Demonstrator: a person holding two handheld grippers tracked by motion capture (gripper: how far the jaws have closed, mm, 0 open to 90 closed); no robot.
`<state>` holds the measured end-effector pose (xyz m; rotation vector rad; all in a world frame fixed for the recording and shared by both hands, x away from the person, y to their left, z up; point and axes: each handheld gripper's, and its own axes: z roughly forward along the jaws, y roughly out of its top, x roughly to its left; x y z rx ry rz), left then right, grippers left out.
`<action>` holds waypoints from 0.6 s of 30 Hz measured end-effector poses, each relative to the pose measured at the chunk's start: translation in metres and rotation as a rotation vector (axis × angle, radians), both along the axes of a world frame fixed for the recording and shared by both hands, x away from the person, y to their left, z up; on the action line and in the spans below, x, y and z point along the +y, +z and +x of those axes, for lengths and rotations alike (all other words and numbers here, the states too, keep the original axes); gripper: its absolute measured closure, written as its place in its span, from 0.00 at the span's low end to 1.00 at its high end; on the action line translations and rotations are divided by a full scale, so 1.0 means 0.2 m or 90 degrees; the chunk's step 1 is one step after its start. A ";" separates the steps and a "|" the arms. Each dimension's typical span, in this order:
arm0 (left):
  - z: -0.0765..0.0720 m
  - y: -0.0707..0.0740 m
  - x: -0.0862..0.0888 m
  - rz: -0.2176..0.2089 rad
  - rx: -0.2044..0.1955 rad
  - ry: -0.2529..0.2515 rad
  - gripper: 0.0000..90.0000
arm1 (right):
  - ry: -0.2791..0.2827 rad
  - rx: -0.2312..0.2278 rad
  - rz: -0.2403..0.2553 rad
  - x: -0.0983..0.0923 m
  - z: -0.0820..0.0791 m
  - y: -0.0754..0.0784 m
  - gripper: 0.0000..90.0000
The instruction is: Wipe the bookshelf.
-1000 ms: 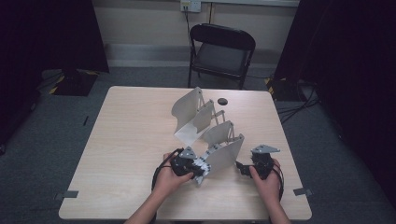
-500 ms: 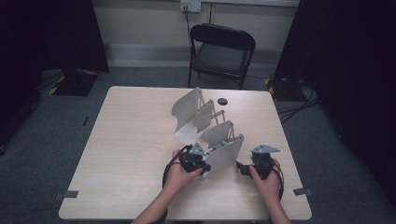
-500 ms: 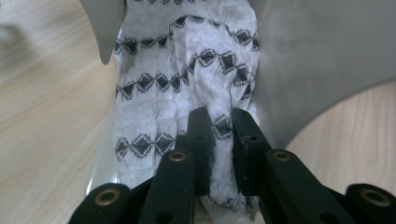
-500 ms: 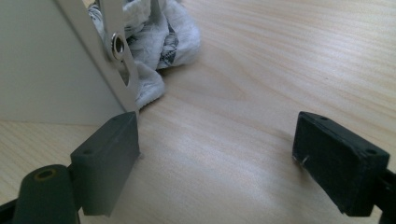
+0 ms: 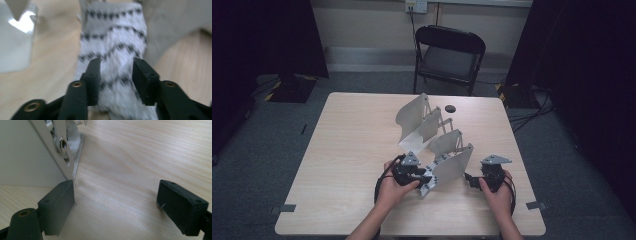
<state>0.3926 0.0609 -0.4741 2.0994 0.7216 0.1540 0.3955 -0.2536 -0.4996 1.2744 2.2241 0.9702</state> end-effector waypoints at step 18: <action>0.03 -0.07 -0.11 0.068 0.008 -0.044 0.80 | 0.000 0.000 0.000 0.00 0.00 0.00 0.16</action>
